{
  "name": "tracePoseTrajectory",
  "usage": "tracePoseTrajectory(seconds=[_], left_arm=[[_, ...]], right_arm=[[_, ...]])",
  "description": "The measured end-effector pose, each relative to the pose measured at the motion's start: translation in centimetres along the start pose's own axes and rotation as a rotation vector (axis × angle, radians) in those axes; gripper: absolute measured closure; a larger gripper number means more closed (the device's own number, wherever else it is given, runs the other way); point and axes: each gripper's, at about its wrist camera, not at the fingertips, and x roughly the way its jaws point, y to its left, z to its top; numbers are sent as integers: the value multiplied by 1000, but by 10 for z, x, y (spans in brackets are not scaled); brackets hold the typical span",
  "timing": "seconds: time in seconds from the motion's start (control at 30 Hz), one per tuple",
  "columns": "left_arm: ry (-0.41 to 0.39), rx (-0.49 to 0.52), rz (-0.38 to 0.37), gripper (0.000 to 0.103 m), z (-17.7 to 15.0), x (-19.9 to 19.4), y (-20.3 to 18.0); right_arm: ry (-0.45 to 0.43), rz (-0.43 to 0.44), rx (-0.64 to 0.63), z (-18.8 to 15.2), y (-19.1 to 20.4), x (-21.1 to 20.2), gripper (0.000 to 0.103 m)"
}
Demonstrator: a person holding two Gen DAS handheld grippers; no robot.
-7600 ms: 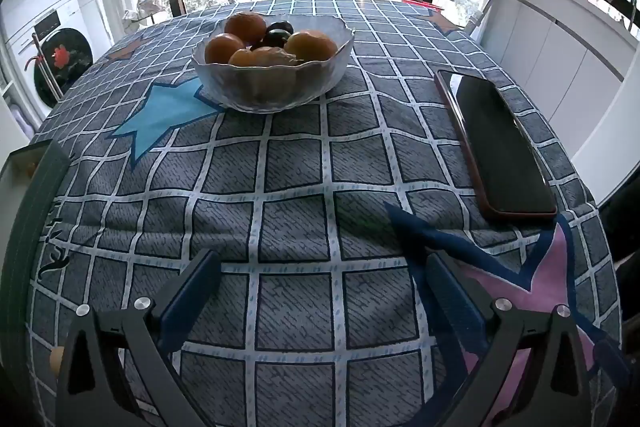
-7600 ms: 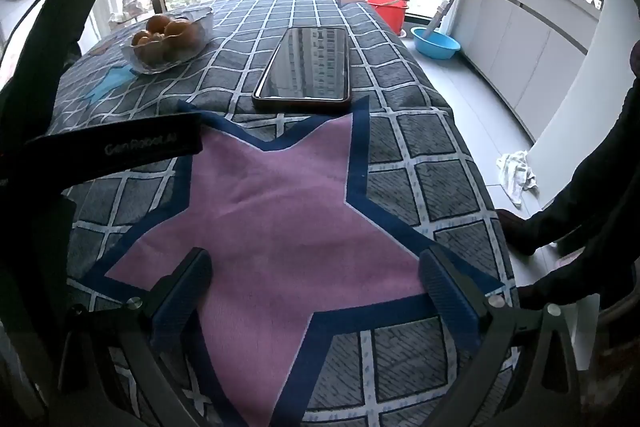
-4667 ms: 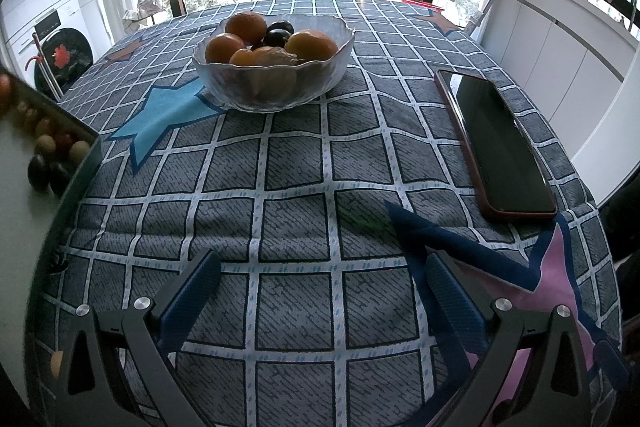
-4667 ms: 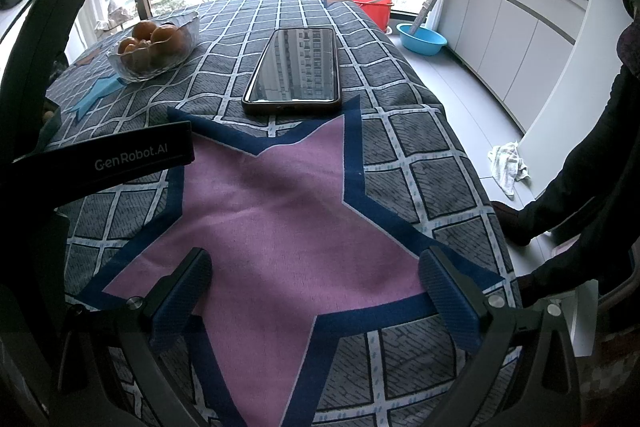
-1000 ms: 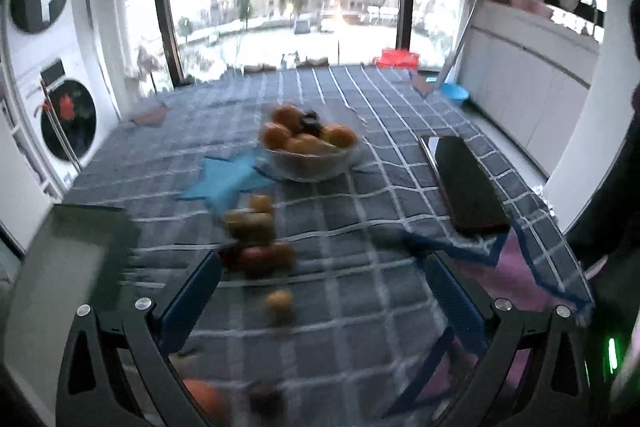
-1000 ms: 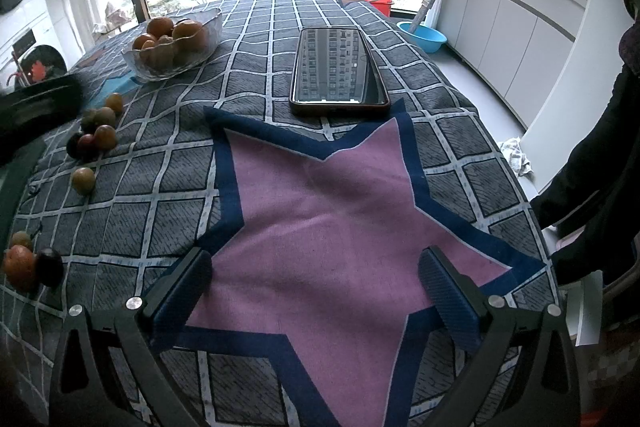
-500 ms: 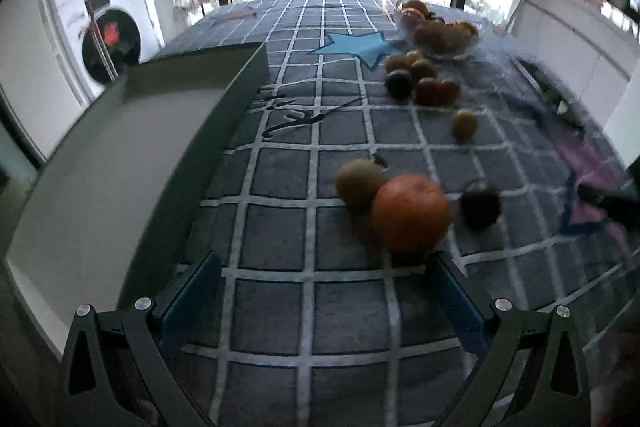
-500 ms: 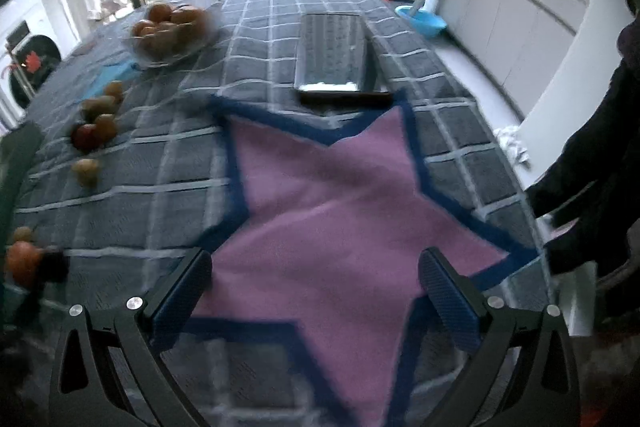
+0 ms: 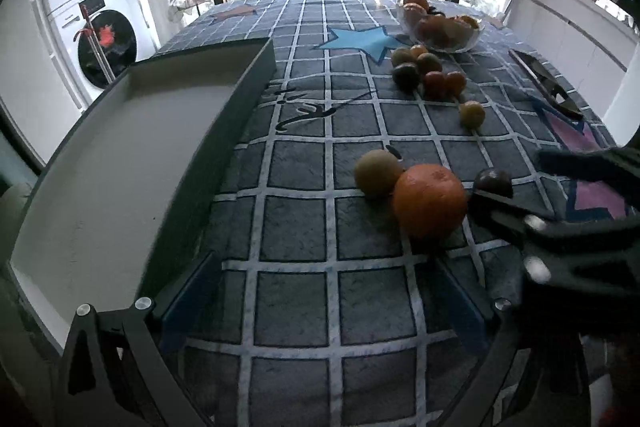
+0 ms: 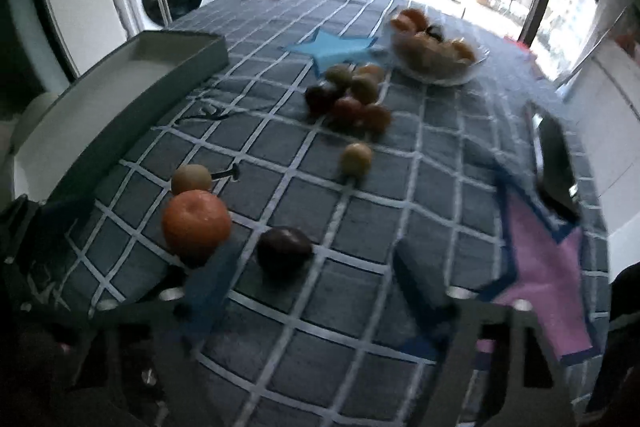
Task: Organize fruits
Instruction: 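Grasp the orange with the left tool while the right tool grasps a dark plum, then carry the orange and plum into the white tray and open both tools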
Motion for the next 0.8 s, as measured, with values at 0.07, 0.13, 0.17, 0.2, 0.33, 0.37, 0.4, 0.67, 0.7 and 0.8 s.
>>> tracePoseTrajectory(seconds=[0.07, 0.13, 0.17, 0.2, 0.33, 0.37, 0.4, 0.67, 0.7, 0.8], left_arm=[[-4, -15, -8, 0, -1, -3, 5], [-16, -32, -8, 4, -1, -7, 9], [-17, -36, -5, 9, 0, -8, 10], [-15, -38, -2, 9, 1, -9, 10], [-27, -13, -12, 9, 6, -15, -1], [-33, 1, -13, 9, 8, -16, -8], [-34, 9, -13, 9, 11, -17, -12], [5, -42, -10, 9, 23, 1, -32], [8, -54, -8, 9, 24, 3, -33], [30, -74, 12, 24, 24, 9, -35]], right_arm=[[4, 19, 10, 1, -1, 6, 48], [3, 37, 14, 0, -2, 5, 64], [-1, 68, 26, 0, -3, 2, 71], [-5, 76, 45, -2, -6, -2, 71], [-40, 73, 111, -10, -23, -18, 71], [-39, 76, 126, -12, -29, -20, 71], [-40, 75, 144, -15, -35, -24, 71], [-47, 85, 237, -37, -67, -38, 71], [-49, 87, 243, -39, -69, -40, 71], [-50, 92, 254, -43, -71, -41, 71]])
